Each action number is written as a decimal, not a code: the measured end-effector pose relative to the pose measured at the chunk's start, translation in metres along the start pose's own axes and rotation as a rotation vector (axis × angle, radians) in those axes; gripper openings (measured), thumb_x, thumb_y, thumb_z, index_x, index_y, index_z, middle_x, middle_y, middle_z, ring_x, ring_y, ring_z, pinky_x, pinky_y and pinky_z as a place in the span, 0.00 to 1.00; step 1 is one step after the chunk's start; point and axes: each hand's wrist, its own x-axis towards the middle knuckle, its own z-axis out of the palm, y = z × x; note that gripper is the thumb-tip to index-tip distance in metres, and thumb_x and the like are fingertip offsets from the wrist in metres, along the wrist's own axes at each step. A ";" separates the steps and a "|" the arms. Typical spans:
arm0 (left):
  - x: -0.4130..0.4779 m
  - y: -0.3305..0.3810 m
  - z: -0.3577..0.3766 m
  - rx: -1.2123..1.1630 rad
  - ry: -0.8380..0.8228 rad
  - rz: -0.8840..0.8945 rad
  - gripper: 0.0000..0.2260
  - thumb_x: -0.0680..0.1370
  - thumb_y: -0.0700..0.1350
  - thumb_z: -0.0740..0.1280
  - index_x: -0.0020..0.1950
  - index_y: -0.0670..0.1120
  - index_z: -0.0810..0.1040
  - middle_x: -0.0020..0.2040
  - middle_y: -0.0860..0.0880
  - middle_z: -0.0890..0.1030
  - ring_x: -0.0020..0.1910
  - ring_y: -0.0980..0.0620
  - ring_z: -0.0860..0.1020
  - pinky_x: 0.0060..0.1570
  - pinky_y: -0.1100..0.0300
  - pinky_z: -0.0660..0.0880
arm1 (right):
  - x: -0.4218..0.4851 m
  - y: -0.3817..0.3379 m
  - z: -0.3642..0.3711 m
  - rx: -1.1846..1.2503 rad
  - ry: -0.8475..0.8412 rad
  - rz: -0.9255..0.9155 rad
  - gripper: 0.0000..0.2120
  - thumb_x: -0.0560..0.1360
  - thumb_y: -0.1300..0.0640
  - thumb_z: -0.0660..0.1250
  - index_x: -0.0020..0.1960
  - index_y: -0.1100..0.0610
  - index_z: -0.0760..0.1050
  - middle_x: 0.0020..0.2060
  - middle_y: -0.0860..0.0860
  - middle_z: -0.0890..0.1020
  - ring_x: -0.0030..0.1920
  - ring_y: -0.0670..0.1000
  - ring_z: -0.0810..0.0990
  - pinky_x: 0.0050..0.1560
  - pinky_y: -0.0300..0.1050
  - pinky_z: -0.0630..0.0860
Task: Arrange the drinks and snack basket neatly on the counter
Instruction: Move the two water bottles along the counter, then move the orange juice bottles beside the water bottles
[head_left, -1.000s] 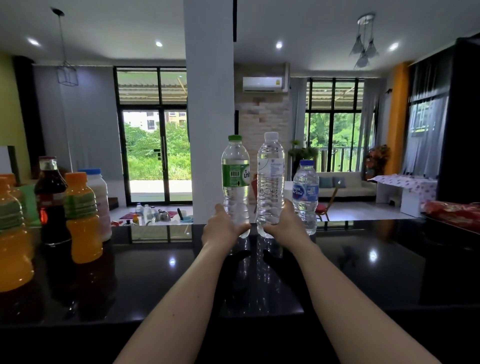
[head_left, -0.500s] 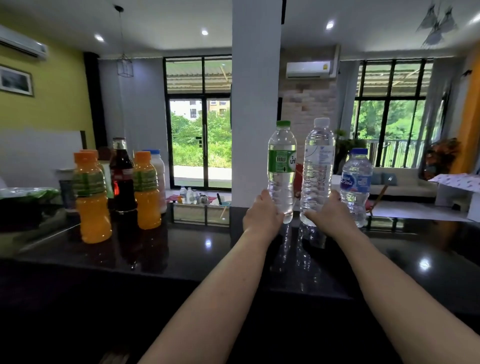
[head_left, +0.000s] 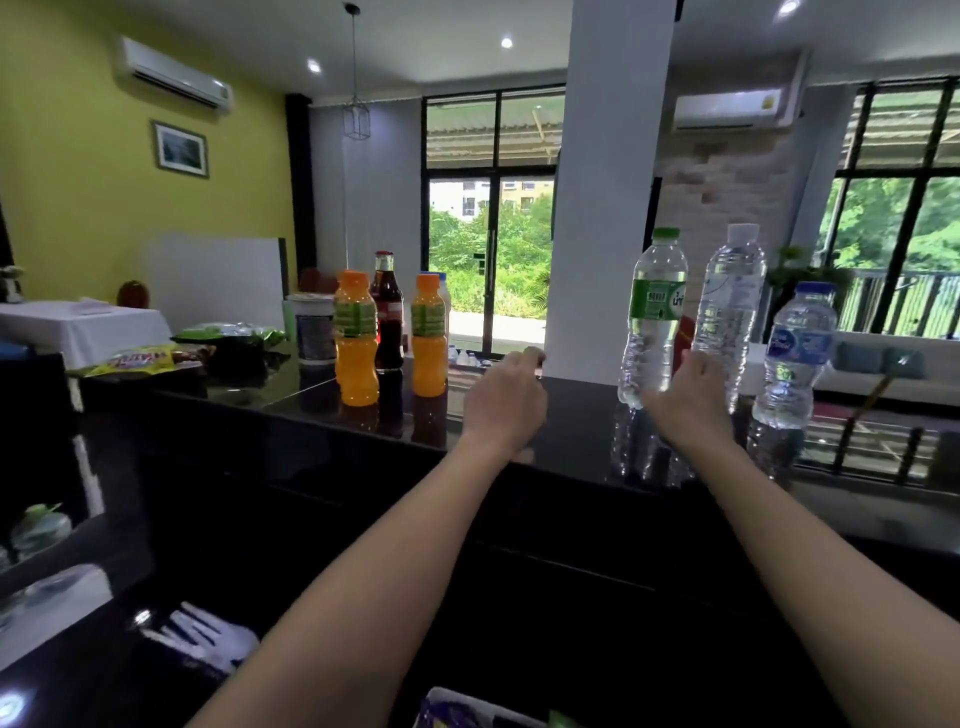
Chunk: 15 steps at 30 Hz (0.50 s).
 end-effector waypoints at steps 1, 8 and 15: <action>-0.003 -0.011 -0.010 0.024 0.055 0.002 0.18 0.78 0.39 0.60 0.68 0.47 0.70 0.62 0.48 0.78 0.54 0.50 0.79 0.50 0.55 0.79 | -0.004 -0.009 0.003 0.040 -0.029 0.003 0.30 0.74 0.55 0.65 0.71 0.65 0.61 0.69 0.60 0.67 0.68 0.62 0.68 0.60 0.54 0.70; -0.026 -0.096 -0.078 0.196 0.261 -0.189 0.22 0.75 0.41 0.63 0.69 0.45 0.66 0.68 0.46 0.70 0.66 0.46 0.69 0.62 0.53 0.68 | -0.021 -0.074 0.028 0.069 -0.204 -0.029 0.25 0.76 0.54 0.65 0.68 0.66 0.67 0.62 0.62 0.75 0.60 0.61 0.75 0.54 0.47 0.71; -0.022 -0.148 -0.094 -0.068 -0.044 -0.509 0.33 0.76 0.50 0.67 0.75 0.43 0.54 0.69 0.41 0.66 0.66 0.41 0.70 0.61 0.47 0.71 | -0.034 -0.139 0.065 0.064 -0.318 -0.061 0.29 0.78 0.53 0.62 0.74 0.64 0.60 0.63 0.61 0.74 0.50 0.55 0.75 0.37 0.42 0.70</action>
